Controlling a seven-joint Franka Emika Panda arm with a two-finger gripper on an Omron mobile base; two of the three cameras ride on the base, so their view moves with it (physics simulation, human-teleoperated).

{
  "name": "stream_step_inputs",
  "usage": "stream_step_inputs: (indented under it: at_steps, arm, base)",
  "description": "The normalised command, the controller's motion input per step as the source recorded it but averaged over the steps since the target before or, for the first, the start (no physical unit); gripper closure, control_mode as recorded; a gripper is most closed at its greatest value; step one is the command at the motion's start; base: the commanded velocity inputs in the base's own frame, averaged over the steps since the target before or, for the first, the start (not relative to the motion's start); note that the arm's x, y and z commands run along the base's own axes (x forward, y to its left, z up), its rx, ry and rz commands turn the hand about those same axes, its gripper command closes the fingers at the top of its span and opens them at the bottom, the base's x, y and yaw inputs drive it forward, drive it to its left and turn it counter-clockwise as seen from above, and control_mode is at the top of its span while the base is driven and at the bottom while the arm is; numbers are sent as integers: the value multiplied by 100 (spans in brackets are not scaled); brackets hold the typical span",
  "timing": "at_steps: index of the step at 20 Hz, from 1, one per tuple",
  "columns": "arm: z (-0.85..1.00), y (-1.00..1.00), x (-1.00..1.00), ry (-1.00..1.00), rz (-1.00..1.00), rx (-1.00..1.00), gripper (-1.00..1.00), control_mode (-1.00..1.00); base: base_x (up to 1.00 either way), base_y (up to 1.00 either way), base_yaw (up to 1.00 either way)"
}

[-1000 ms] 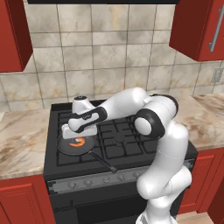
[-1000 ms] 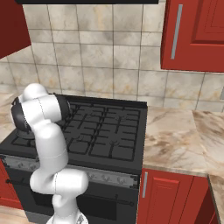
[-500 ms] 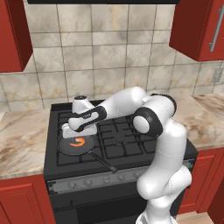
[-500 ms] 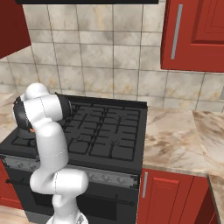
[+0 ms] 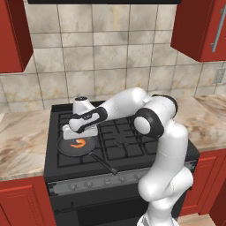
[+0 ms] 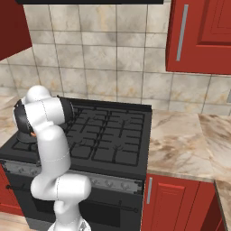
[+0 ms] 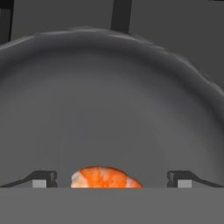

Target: Place the shrimp on the plate and place the mushroom on the same plate.

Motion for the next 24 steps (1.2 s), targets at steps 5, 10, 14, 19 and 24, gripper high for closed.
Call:
stream_step_inputs:
  at_steps: [5, 10, 14, 19, 24]
  arm:
    - [0, 0, -2, 1, 0, 0, -100, -100]
    - [0, 0, -9, 1, 0, 0, -100, -100]
    - [0, 0, -11, 0, 0, 0, -100, -100]
    - [0, 0, -3, 1, 0, 0, -100, -100]
    - [0, 0, 1, 2, 0, 0, -100, -100]
  base:
    - [0, 0, 0]
    - [0, 0, 0]
    - [0, 0, 0]
    - [0, 0, 0]
    - [0, 0, 0]
